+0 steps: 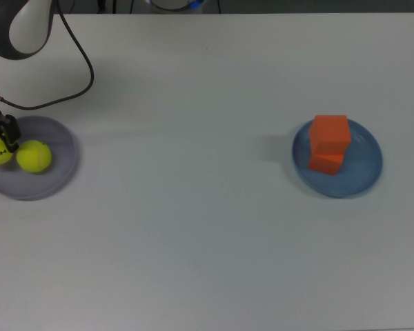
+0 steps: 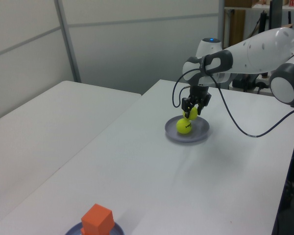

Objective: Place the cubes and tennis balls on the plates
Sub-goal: 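Carry the ball to the lavender plate and release it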

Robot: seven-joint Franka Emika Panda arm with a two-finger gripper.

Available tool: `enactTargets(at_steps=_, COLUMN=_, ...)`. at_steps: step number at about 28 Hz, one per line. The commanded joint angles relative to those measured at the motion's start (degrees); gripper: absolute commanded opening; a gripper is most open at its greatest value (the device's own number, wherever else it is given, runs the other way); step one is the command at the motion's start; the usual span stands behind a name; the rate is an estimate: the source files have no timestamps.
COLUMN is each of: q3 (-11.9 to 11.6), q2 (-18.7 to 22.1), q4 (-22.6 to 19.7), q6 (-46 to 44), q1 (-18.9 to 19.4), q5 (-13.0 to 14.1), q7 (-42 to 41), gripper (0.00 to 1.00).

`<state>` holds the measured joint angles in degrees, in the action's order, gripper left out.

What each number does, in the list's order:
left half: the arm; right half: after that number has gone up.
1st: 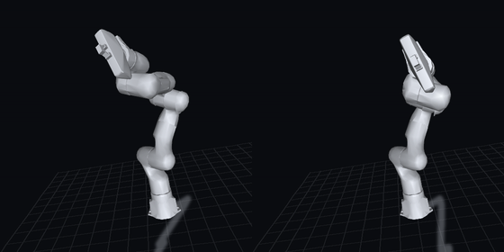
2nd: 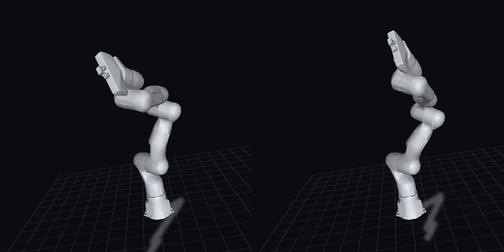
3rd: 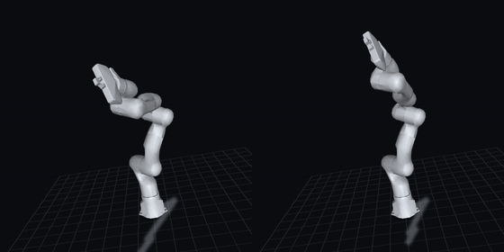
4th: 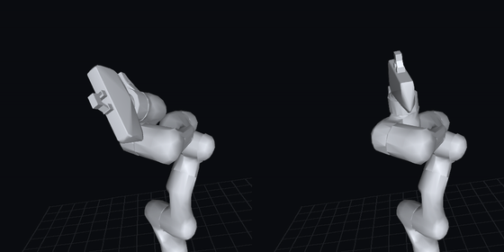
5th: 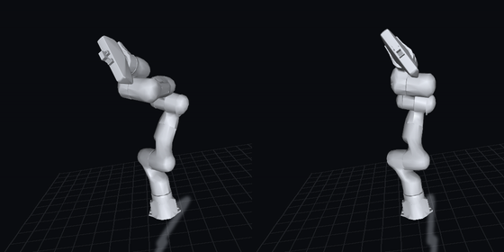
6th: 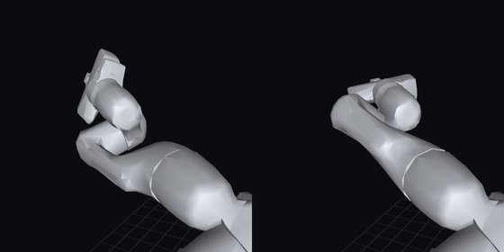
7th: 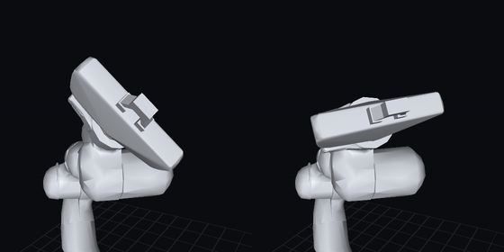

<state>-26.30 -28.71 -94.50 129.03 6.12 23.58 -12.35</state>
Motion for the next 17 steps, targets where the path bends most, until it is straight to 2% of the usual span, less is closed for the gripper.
enactTargets(at_steps=1, q3=-0.6, q2=0.1, q4=-0.4, q6=-0.4, q1=1.0, q5=1.1, q7=-2.1, gripper=1.0)
enactTargets(at_steps=9, q3=-0.3, q2=2.0, q4=-0.2, q6=-1.8, q1=2.7, q5=0.9, q7=-1.4, gripper=1.0)
enactTargets(at_steps=13, q3=-0.2, q2=4.5, q4=-0.2, q6=-5.6, q1=4.7, q5=0.3, q7=-0.4, gripper=1.0)
enactTargets(at_steps=17, q3=0.6, q2=9.2, q4=-0.2, q6=-11.5, q1=5.7, q5=-2.0, q7=1.3, gripper=1.0)
